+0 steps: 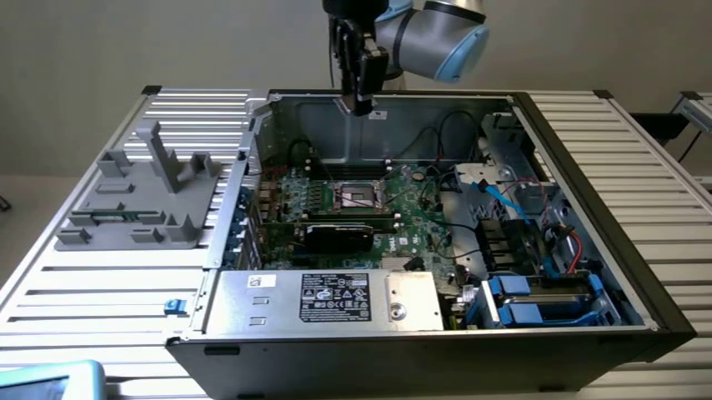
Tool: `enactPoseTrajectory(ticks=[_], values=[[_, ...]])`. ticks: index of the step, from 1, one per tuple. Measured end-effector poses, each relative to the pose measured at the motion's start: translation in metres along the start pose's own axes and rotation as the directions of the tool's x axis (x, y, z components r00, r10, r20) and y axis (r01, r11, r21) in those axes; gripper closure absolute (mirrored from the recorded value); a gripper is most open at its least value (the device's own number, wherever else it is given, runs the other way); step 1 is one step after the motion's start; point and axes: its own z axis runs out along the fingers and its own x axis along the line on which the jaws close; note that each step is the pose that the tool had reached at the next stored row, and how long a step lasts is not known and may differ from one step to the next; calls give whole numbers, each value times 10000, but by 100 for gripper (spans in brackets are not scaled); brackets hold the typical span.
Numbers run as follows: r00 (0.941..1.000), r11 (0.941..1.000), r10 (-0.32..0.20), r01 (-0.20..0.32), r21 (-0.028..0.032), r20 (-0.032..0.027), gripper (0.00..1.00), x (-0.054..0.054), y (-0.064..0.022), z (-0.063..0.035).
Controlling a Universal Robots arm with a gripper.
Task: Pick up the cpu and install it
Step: 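Place the cpu into insertion slot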
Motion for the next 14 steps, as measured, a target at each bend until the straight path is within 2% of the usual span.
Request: enactPoseTrajectory(ticks=[3, 6, 12, 14], values=[[9987, 9987, 500, -500, -8, 21, 45, 0, 0, 2], [9951, 9951, 991, -991, -17, 41, 45, 0, 0, 4], [9809, 9809, 1944, -1943, -37, 79, 45, 0, 0, 10], [9759, 9759, 2182, -2181, -27, 88, 45, 0, -1, 14]])
